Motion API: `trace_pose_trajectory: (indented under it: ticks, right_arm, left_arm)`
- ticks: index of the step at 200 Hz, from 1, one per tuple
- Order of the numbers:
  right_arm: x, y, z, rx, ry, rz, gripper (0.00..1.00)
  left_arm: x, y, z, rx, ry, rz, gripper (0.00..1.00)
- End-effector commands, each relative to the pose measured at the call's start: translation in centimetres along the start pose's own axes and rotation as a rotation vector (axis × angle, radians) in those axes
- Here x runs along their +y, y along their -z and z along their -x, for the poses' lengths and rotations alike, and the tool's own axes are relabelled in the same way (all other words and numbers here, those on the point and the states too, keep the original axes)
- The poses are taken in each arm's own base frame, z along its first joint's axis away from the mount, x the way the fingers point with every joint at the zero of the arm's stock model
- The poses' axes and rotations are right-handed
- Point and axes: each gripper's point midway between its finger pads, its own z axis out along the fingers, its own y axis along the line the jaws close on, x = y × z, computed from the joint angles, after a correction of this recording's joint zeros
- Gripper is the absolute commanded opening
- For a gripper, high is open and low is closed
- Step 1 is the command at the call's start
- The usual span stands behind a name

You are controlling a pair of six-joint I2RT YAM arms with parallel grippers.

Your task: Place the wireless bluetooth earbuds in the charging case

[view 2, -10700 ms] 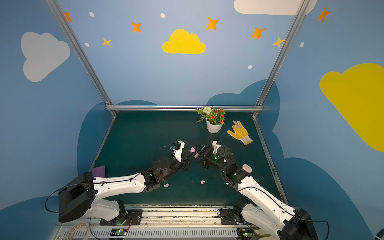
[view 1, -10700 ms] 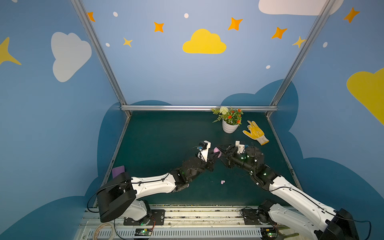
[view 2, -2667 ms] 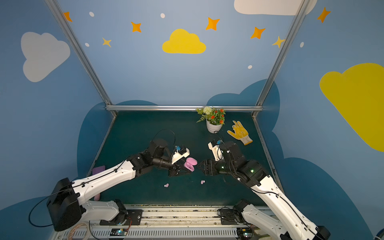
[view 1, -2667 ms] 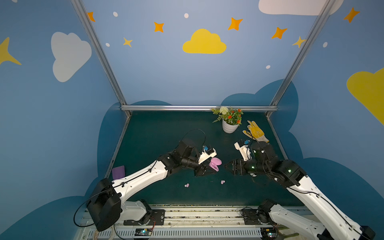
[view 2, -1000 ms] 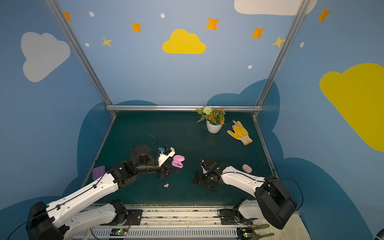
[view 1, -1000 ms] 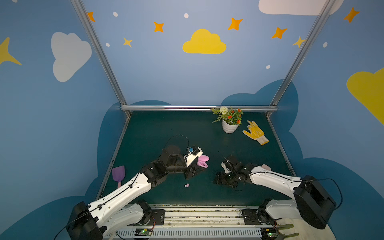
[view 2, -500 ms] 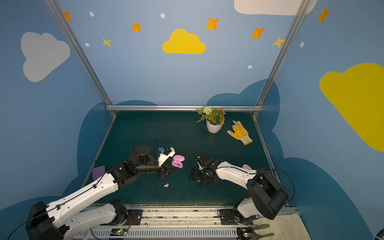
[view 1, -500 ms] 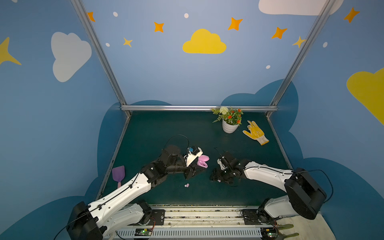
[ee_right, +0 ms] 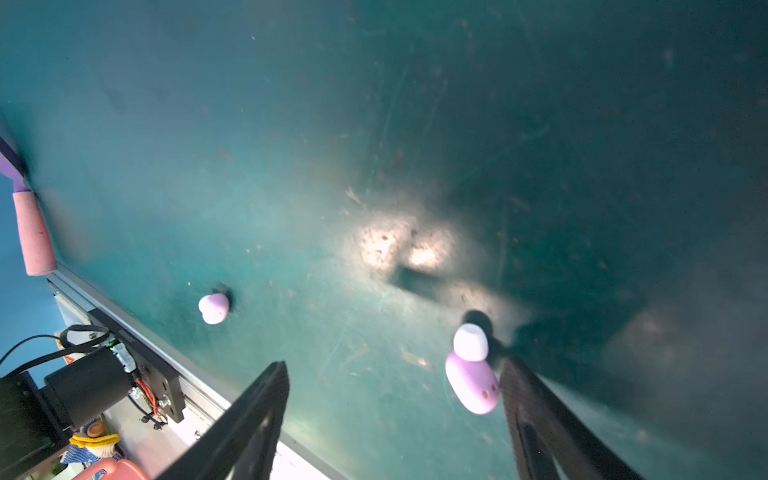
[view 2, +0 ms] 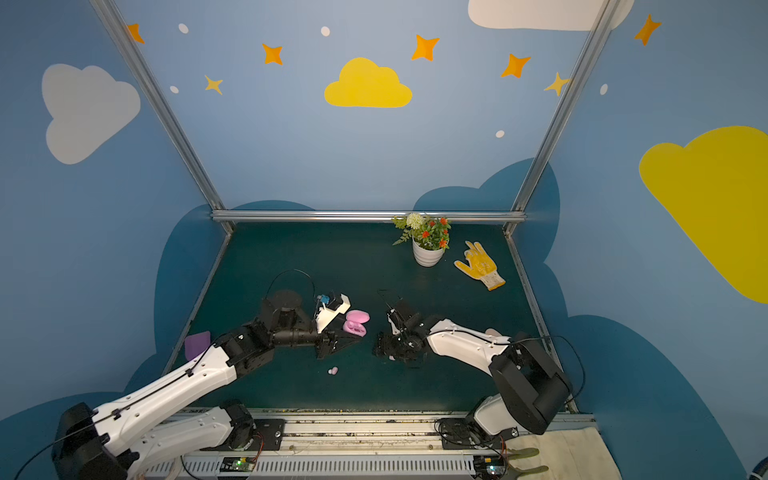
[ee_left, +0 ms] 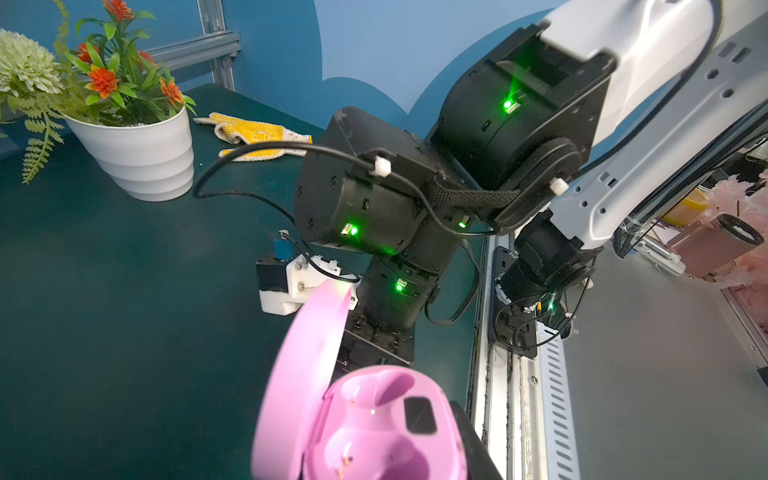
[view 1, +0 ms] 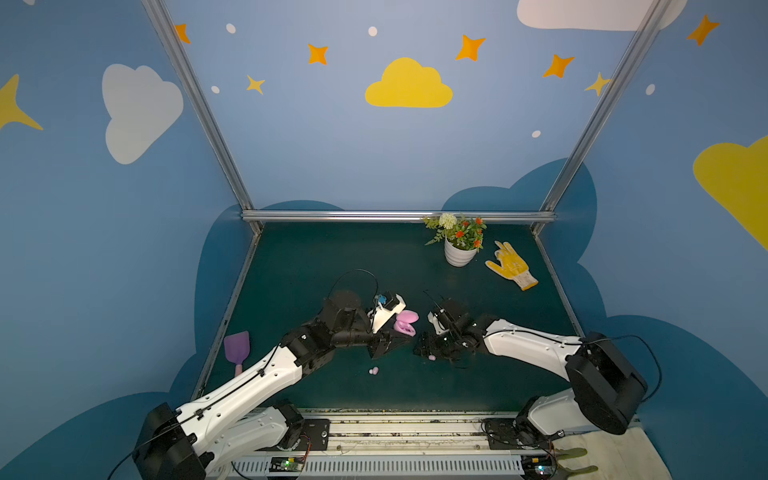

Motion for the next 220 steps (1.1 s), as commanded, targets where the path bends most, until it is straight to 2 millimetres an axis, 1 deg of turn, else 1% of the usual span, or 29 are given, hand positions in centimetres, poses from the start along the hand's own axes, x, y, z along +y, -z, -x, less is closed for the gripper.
trace_pose_trajectory:
  ticks: [1, 44, 56, 69, 81, 107, 138, 178, 220]
  right_arm:
    - [0.2, 0.1, 0.4, -0.004, 0.028, -0.033, 0.79]
    - [-2.0, 1.5, 0.4, -0.044, 0.014, -0.148, 0.80]
    - [-2.9, 1.9, 0.1, -0.054, -0.005, -0.183, 0.80]
    - [-3.1, 2.0, -0.3, -0.054, -0.023, -0.176, 0.80]
    - [-2.9, 1.9, -0.8, -0.036, -0.035, -0.153, 0.79]
    - [-1.5, 1.2, -2.0, 0.010, -0.075, -0.059, 0.79]
    - [-0.9, 0.7, -2.7, 0.040, -0.091, -0.040, 0.79]
    - [-0.1, 0.0, -2.2, 0.041, -0.095, -0.015, 0.79]
    - [-0.2, -1.0, -1.3, 0.036, -0.103, -0.032, 0.79]
  left_arm:
    - [0.0, 0.1, 0.5, -0.016, -0.013, 0.000, 0.14]
    - [0.1, 0.1, 0.5, -0.018, -0.013, 0.002, 0.14]
    - [0.1, 0.0, 0.4, -0.014, -0.011, -0.001, 0.14]
    - [0.1, 0.1, 0.5, -0.017, -0.012, -0.001, 0.14]
    - [0.0, 0.1, 0.5, -0.018, -0.013, -0.002, 0.14]
    - [0.0, 0.1, 0.5, -0.016, -0.012, -0.003, 0.14]
    - [0.1, 0.1, 0.5, -0.017, -0.012, 0.001, 0.14]
    - [0.1, 0.1, 0.5, -0.017, -0.012, 0.002, 0.14]
    - [0.1, 0.2, 0.5, -0.017, -0.013, 0.008, 0.14]
